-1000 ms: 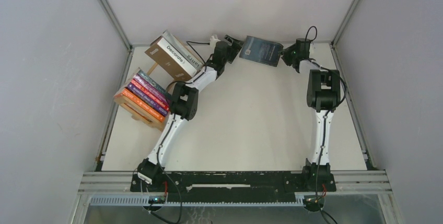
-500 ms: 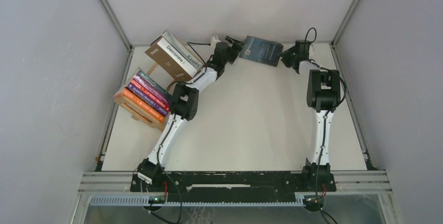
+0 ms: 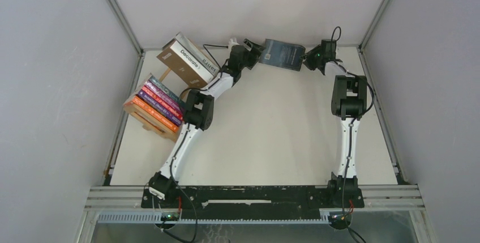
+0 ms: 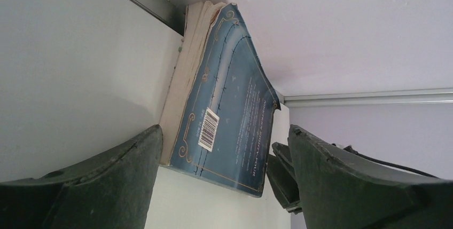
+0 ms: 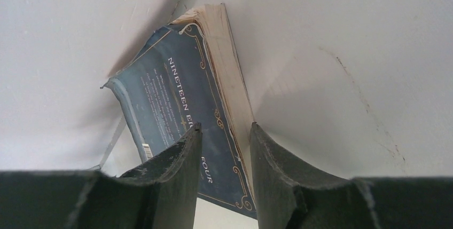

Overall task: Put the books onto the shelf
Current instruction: Move the book to the center of the board.

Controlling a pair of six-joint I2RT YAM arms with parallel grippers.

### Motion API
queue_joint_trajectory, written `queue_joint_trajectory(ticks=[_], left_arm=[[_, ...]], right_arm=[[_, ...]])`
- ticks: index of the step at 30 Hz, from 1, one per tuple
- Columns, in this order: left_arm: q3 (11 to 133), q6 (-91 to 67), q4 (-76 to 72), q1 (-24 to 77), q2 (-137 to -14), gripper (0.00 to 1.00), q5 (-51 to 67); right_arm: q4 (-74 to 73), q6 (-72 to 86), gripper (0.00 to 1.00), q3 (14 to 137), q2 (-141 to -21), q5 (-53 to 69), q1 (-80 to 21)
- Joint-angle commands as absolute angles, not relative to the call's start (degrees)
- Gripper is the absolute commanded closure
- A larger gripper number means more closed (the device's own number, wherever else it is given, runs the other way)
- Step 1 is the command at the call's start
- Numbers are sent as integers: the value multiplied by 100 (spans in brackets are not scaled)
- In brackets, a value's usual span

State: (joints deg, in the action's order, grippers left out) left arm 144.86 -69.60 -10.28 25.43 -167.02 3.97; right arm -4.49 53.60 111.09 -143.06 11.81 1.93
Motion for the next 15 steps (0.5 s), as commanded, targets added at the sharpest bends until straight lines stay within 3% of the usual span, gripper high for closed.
queue_joint_trajectory(ticks=[1,15], left_arm=[[14915,-6828,-1371,2678,-16569,11,1197],[14338,-6584,-1221,2901,-16021,16,2037]], right_arm=[[-571,5155,55,11258,-14308,1957,16],[-460,4876,55,10504,-13873,2396,12]])
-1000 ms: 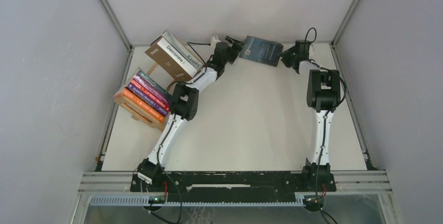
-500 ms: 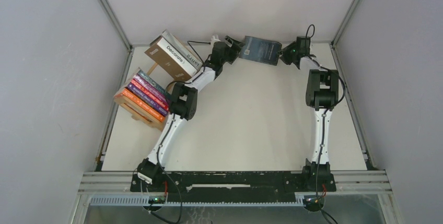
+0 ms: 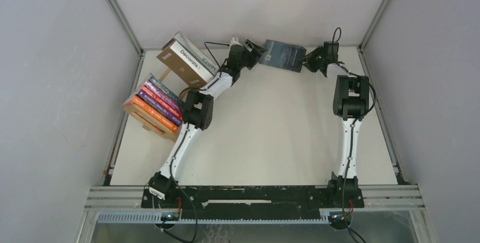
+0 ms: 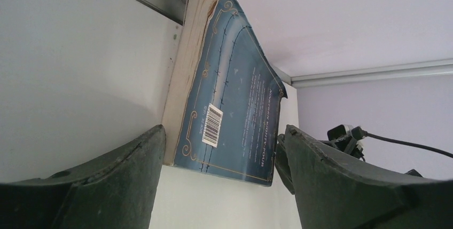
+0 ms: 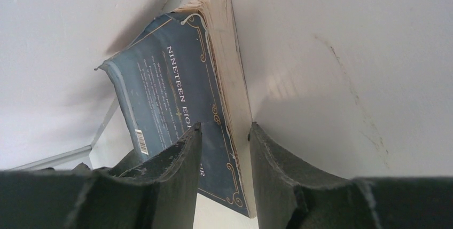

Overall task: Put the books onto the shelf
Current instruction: Move the book to the center of the board.

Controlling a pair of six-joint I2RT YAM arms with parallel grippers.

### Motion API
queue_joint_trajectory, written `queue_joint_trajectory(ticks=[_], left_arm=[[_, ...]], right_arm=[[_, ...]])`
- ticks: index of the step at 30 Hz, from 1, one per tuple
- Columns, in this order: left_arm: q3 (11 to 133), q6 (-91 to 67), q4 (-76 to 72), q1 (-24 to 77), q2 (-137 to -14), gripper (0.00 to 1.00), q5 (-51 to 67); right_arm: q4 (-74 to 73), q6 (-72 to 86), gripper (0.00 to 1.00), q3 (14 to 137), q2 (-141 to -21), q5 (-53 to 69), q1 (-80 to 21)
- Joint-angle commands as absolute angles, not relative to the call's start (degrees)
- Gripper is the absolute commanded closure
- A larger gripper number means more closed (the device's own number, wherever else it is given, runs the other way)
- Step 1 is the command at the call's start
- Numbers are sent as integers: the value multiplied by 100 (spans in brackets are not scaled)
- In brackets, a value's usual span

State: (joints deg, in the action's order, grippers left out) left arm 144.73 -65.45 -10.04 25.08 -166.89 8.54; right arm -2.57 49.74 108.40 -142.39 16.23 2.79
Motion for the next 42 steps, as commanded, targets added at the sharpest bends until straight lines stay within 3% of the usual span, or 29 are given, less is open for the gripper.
queue_joint_trajectory(ticks=[1,19,42], left_arm=[[14262,-6579,-1222,2931,-15962,17,2101],[11947,-6079,-1624,3438,-14376,21,2984],[7225,-5675,-2614,4248,-11069,24,2970]], right_arm=[[-424,4857,54,10411,-13839,2403,9],[-173,4358,55,9180,-13005,2833,-386],[-461,3879,54,6388,-10553,2333,-1650]])
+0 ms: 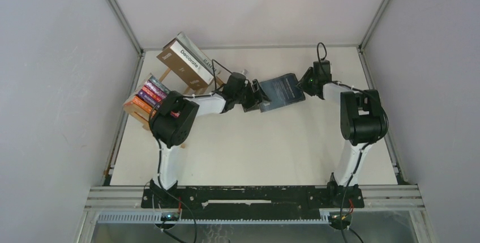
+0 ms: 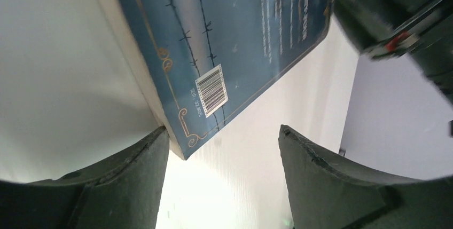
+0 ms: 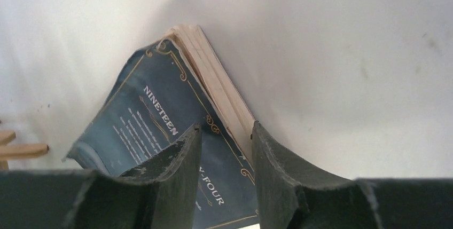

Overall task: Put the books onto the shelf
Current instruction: Move the book to the center of the board.

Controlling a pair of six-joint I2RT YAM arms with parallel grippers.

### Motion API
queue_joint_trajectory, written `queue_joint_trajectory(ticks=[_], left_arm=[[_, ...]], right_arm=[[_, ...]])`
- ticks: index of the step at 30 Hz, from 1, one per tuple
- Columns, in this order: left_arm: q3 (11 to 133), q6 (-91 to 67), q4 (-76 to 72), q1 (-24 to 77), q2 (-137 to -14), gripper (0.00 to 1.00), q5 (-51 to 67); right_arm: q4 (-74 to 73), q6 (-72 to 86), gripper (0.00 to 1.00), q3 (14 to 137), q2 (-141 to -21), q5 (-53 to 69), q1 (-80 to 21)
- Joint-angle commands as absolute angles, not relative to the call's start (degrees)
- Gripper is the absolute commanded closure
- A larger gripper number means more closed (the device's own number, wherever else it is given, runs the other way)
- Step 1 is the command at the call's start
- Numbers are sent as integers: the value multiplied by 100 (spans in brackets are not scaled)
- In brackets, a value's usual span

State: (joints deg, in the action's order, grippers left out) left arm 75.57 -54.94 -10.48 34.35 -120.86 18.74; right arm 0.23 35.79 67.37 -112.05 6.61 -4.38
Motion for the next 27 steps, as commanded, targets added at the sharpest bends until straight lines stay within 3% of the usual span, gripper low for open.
queue_joint_trajectory(ticks=[1,9,18,27], left_arm=[[7039,-5650,-2614,4288,-10901,24,2943],[5848,-5579,-2394,4535,-9695,25,2320],[5541,-5266,-1241,4640,-8863,25,1513],[5304,-5210,-54,5021,-8038,23,452]], right_arm=[[-489,3875,55,6217,-10428,2283,-1754],[-817,3915,55,5303,-9338,2123,-2434],[-1576,3621,55,5002,-8532,2172,-2979],[-2001,3409,54,4834,-7882,1906,-2819]])
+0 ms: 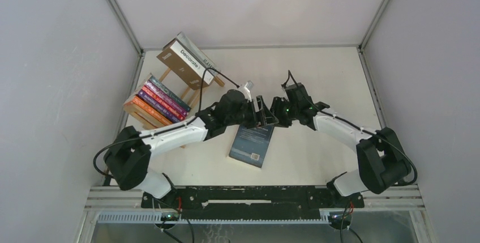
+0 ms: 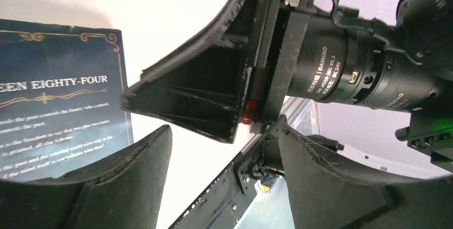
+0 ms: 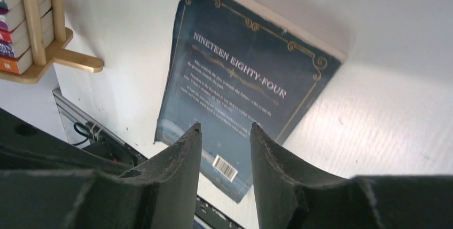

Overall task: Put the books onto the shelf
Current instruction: Move the book to the center of the board.

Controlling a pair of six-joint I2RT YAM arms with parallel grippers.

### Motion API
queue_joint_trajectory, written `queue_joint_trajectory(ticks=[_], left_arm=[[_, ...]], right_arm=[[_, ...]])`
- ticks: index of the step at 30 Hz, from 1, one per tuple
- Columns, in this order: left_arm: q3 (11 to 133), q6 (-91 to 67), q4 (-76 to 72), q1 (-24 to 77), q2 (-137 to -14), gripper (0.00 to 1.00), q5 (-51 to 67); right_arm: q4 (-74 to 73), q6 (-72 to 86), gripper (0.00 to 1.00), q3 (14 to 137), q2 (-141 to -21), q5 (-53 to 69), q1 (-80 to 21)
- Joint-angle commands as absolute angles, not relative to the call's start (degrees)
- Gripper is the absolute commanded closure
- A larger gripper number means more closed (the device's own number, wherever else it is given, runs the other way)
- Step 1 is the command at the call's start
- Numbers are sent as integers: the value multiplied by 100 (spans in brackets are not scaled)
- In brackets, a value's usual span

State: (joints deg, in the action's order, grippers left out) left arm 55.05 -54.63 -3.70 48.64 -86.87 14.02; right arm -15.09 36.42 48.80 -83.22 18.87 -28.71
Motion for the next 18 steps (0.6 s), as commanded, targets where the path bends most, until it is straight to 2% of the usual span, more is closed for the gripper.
queue_joint_trajectory(ticks=[1,12,18], left_arm=[[5226,-5230,216,5072,-7904,23,271],[4590,-5976,2014,5386,-7006,18,-2085],[4599,-6089,2412,5397,-7209,16,-2284]], right_arm=[[-2118,3383,53,4827,-7817,1782,-2787],[-2156,3668,51,4098,-7317,863,-2663],[-1910,4009,49,3805,-7243,708,-3012]])
